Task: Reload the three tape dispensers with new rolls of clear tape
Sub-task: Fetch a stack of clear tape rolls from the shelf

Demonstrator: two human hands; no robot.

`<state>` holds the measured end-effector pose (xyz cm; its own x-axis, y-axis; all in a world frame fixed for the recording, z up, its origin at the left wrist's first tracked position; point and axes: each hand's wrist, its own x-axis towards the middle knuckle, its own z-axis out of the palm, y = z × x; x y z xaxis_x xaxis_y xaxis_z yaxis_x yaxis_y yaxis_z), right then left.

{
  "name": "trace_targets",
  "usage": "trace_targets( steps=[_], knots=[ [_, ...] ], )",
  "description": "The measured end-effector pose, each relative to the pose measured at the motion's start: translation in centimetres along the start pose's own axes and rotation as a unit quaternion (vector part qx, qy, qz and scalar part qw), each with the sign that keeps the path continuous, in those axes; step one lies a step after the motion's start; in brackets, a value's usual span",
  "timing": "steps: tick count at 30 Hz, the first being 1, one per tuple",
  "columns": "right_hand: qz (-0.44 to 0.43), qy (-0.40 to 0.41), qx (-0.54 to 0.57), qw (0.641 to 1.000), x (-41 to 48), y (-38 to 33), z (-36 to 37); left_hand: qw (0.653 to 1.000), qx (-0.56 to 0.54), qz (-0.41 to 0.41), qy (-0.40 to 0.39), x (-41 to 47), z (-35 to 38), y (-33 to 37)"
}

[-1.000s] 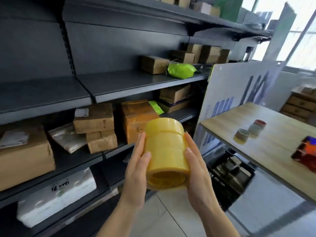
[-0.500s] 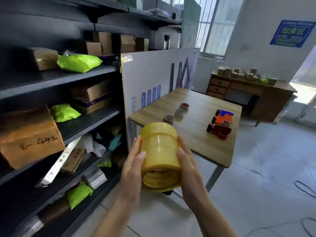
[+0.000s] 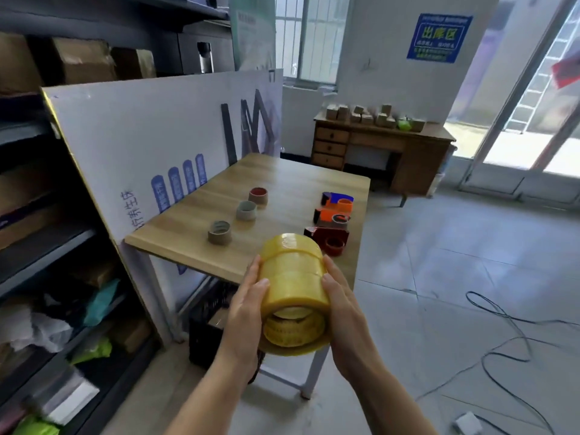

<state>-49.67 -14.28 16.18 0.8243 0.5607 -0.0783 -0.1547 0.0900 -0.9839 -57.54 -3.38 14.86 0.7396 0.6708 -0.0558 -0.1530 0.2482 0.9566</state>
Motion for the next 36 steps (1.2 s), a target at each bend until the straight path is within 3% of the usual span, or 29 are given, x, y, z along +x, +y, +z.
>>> trace_targets(
  steps=[16, 27, 36],
  knots=[
    [0.037, 0.062, -0.011, 0.997, 21.0, -3.0, -16.6, 0.997, 0.013, -0.04, -0.065, 19.3, 18.9, -5.2],
    [0.04, 0.025, -0.044, 0.998, 34.4, -5.8, -30.5, 0.999, -0.006, -0.041, -0.015, 29.6, 34.2, -10.0],
    [0.048, 0.016, -0.062, 0.997, 45.4, -7.2, -36.7, 0.998, 0.011, -0.054, 0.011, 39.2, 41.7, -12.3]
  ],
)
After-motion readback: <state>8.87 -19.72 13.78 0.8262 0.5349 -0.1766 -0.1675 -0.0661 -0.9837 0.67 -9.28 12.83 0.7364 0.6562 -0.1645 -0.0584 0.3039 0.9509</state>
